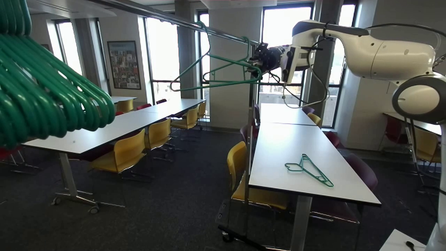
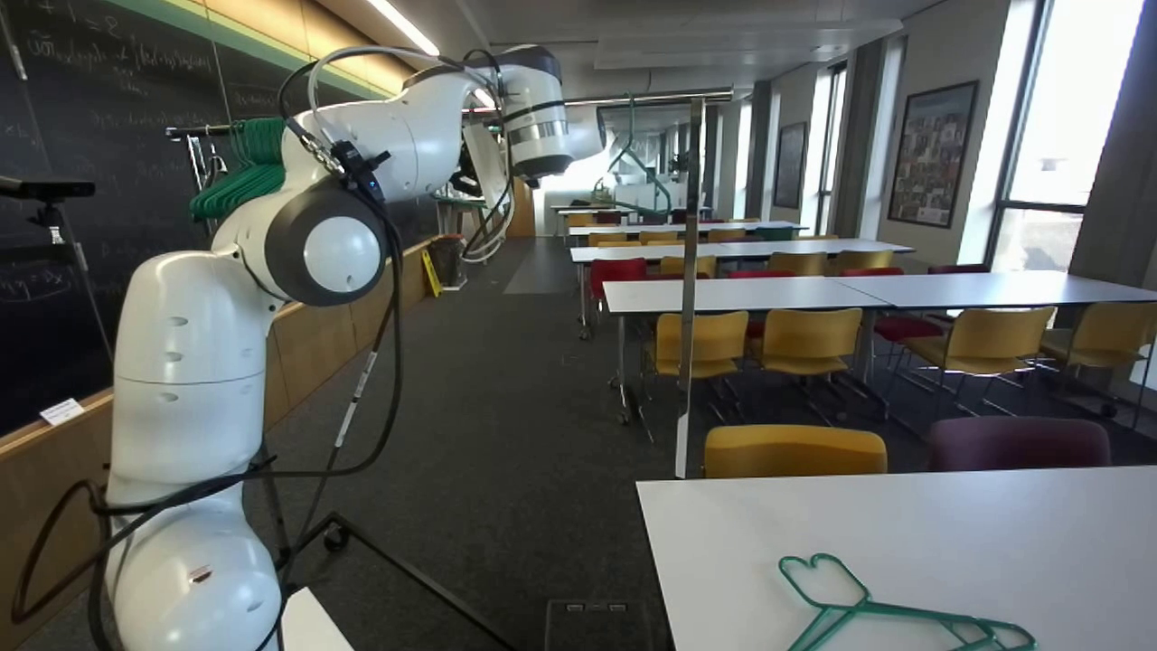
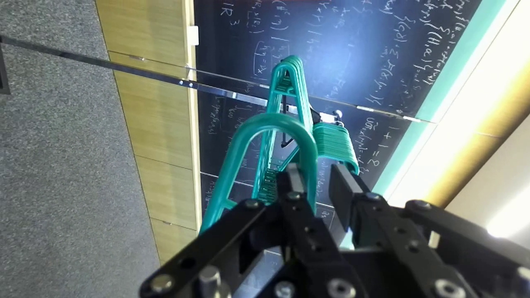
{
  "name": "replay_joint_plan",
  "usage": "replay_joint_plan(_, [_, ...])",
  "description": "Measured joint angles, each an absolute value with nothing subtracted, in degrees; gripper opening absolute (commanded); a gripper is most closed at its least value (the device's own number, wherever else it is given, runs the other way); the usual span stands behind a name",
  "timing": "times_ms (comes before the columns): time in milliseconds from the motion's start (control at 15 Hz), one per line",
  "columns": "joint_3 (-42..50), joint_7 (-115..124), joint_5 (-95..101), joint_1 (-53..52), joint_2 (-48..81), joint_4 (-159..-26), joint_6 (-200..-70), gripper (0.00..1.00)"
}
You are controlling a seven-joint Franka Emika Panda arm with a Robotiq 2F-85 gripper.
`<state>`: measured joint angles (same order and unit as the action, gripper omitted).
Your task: Put one hanger from the table on the rail.
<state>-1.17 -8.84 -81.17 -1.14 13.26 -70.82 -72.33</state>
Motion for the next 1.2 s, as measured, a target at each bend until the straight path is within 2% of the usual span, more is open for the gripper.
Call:
replay_joint_plan(333, [-1.1, -14.4, -74.4, -1.3, 12.2, -68.4, -72.3, 0.96])
replay_joint_plan(400, [-1.1, -15.4, -72.3, -1.4, 11.5, -67.7, -72.3, 0.99])
replay_joint_plan(800, [-1.1, -21.0, -58.1, -1.7, 5.2, -65.5, -71.7, 1.0])
replay_joint_plan(1200, [-1.2, -28.1, -41.8, -2.1, 2.5, -62.7, -59.7, 1.0])
